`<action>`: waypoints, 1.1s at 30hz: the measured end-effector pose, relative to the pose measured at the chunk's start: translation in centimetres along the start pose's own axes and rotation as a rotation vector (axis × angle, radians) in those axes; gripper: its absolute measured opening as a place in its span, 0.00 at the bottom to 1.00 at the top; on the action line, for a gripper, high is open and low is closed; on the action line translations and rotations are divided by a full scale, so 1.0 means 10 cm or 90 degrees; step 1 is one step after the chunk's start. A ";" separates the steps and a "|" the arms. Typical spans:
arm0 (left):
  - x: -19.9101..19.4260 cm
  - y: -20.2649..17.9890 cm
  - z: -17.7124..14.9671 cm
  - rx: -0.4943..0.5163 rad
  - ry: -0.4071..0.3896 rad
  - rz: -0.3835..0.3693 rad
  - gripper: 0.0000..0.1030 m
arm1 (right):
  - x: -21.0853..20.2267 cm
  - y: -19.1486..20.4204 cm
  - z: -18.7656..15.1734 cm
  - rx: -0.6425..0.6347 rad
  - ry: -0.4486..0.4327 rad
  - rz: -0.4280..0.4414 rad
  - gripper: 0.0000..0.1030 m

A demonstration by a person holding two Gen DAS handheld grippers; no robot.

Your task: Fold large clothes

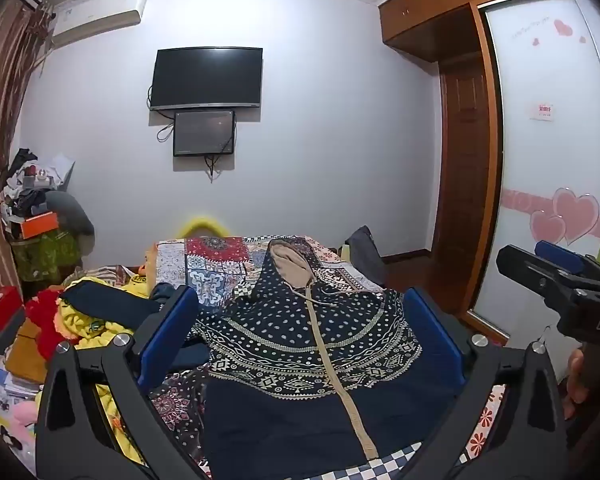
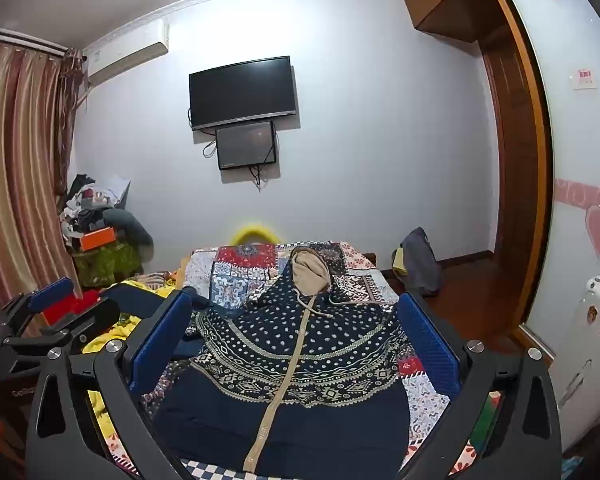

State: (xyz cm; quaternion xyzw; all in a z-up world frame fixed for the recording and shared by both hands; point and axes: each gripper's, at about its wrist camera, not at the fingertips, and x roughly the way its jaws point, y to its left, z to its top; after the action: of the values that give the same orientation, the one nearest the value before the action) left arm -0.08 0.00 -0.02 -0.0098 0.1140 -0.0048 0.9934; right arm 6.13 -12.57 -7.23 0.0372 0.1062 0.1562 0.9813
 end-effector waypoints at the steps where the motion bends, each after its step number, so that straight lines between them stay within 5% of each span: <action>1: 0.01 0.01 0.00 -0.007 0.008 0.004 1.00 | 0.00 0.00 0.00 0.004 -0.005 0.002 0.99; 33: 0.07 0.07 0.01 -0.010 0.007 0.007 1.00 | 0.02 0.01 0.02 0.001 0.001 0.003 0.99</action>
State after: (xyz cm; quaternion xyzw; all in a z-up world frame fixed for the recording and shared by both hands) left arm 0.64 0.72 -0.07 -0.0166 0.1196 0.0013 0.9927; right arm 6.36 -12.40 -7.11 0.0385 0.1068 0.1584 0.9808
